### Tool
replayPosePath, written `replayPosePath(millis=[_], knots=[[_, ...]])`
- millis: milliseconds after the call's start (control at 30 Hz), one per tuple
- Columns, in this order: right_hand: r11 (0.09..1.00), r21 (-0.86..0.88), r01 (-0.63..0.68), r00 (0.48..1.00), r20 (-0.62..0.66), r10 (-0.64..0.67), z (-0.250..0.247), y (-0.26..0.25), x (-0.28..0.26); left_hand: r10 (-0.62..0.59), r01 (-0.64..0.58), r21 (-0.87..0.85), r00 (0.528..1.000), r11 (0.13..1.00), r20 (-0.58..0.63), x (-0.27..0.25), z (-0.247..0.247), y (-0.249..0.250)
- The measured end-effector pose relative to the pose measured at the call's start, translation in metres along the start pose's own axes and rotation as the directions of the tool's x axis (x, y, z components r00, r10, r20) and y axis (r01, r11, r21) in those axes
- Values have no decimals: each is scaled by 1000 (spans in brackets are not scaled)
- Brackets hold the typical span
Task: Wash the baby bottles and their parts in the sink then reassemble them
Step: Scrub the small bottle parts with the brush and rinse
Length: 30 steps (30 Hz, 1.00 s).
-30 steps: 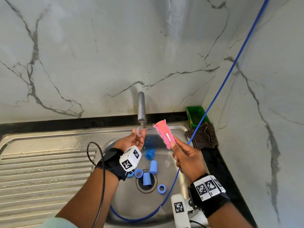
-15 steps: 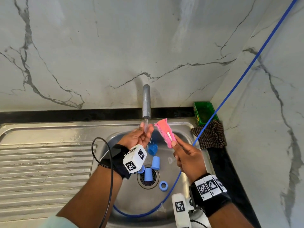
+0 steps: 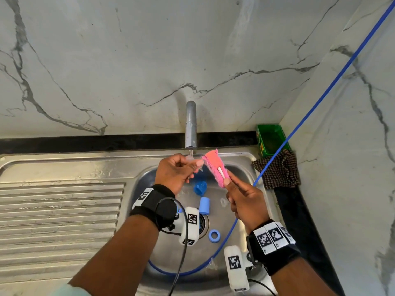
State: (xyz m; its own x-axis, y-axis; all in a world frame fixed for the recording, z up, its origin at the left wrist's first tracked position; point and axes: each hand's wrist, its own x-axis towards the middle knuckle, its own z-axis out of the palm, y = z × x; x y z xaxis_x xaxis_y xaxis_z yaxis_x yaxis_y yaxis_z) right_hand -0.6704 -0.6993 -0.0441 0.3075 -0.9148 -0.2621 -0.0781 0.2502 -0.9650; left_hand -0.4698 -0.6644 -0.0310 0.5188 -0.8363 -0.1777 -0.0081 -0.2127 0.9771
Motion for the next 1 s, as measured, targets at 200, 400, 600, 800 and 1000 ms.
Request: replayPosePath(millis=[200, 400, 600, 800, 1000], knots=[[1000, 12, 1, 1000, -6, -1, 0, 1, -2, 102, -102, -10, 994, 995, -25, 6, 0, -5], [1000, 30, -8, 1000, -13, 9, 0, -1, -5, 139, -138, -20, 988, 990, 61, -1, 2, -1], [999, 32, -3, 1000, -17, 4, -1, -3, -10, 151, -150, 61, 988, 987, -24, -4, -1, -1], [999, 43, 6, 1000, -13, -5, -2, -7, -15, 194, -171, 185, 974, 968, -113, -4, -3, 6], [999, 32, 16, 1000, -4, -16, -2, -7, -19, 206, -206, 93, 978, 974, 18, -1, -6, 4]])
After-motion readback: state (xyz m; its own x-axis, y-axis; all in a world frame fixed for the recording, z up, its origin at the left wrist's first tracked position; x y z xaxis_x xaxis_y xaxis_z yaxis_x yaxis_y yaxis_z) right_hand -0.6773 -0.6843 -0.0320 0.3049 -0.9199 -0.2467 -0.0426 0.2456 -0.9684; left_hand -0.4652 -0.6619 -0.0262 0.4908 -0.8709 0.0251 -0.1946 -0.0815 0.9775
